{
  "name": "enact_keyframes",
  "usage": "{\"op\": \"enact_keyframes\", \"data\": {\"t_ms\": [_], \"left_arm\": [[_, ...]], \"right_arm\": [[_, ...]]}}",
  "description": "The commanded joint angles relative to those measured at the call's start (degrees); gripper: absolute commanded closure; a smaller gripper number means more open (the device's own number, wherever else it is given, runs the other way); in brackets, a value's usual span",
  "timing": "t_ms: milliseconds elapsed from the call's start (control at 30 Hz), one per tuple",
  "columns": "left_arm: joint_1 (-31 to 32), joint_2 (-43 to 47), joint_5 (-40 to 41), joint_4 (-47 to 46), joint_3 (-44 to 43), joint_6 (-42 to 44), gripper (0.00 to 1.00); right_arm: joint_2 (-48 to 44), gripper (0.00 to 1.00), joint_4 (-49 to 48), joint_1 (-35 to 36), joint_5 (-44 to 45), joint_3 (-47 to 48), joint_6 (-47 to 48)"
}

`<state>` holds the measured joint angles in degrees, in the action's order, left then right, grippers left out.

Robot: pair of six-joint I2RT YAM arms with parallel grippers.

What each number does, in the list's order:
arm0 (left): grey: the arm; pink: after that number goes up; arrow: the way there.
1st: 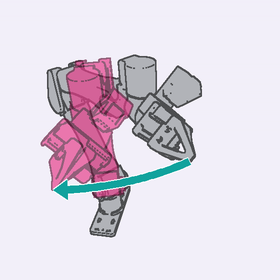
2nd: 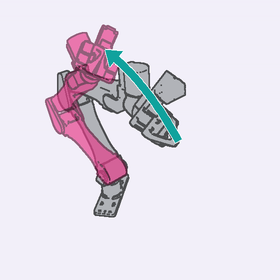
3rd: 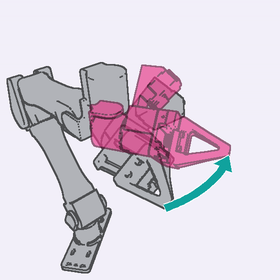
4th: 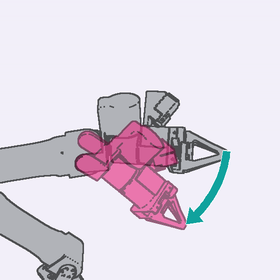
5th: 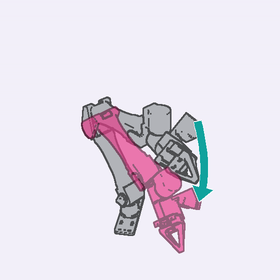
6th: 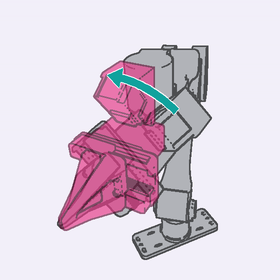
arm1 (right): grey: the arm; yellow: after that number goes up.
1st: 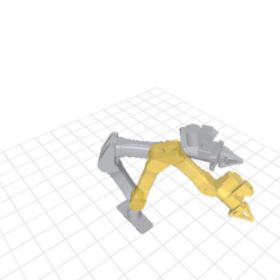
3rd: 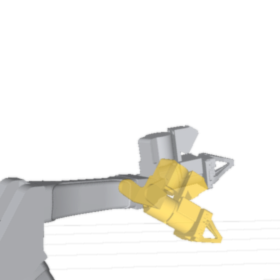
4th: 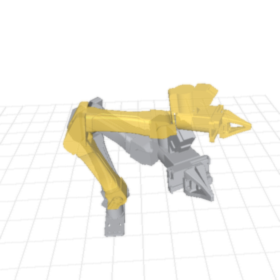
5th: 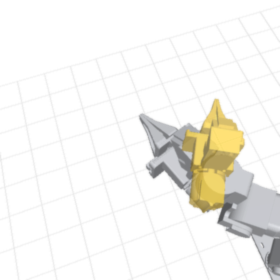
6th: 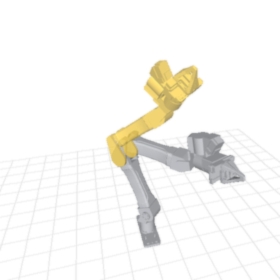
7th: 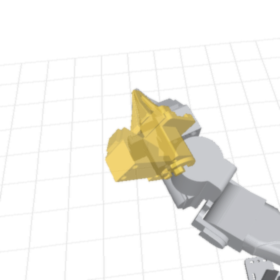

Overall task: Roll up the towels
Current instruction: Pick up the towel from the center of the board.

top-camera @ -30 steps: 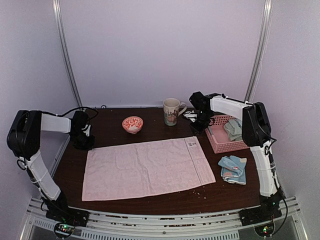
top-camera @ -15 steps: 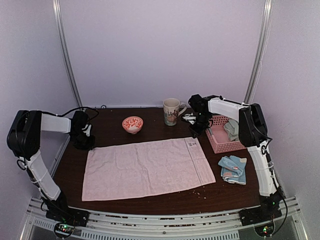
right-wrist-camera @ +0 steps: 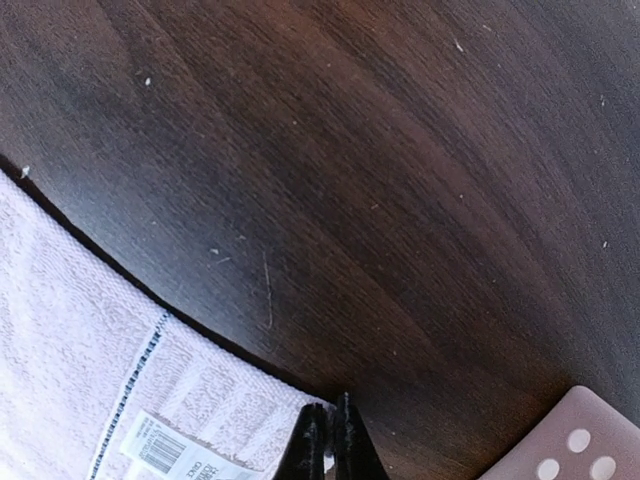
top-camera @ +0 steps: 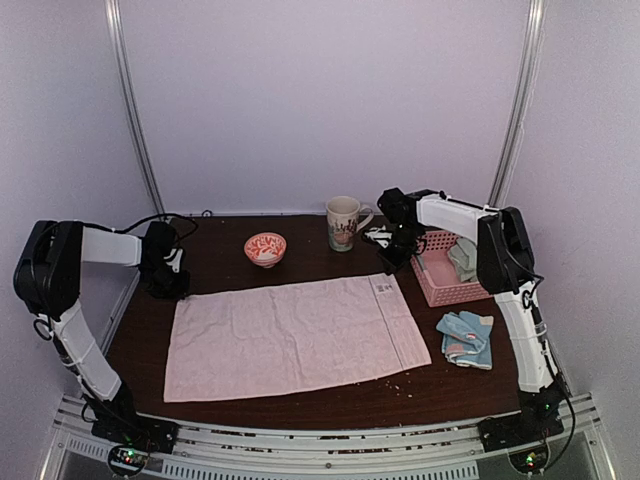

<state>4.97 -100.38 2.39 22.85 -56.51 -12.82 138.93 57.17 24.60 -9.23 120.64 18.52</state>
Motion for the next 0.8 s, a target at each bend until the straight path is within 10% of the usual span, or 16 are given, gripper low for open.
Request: {"op": "enact_keyframes", "data": {"t_ms": [0,767], "left_arm": [[-0.4,4.0,1.7,0.6,-2.2,1.5,1.0],[-0.9,13.0,0.4,5.0,-6.4,0.1,1.0]], "right_arm": [[-2.0,1.0,-2.6,-1.6,-1.8,1.7,-1.0],[-13.2,1.0,-13.9,-4.1,-8.5,-3.6,0.8]]}}
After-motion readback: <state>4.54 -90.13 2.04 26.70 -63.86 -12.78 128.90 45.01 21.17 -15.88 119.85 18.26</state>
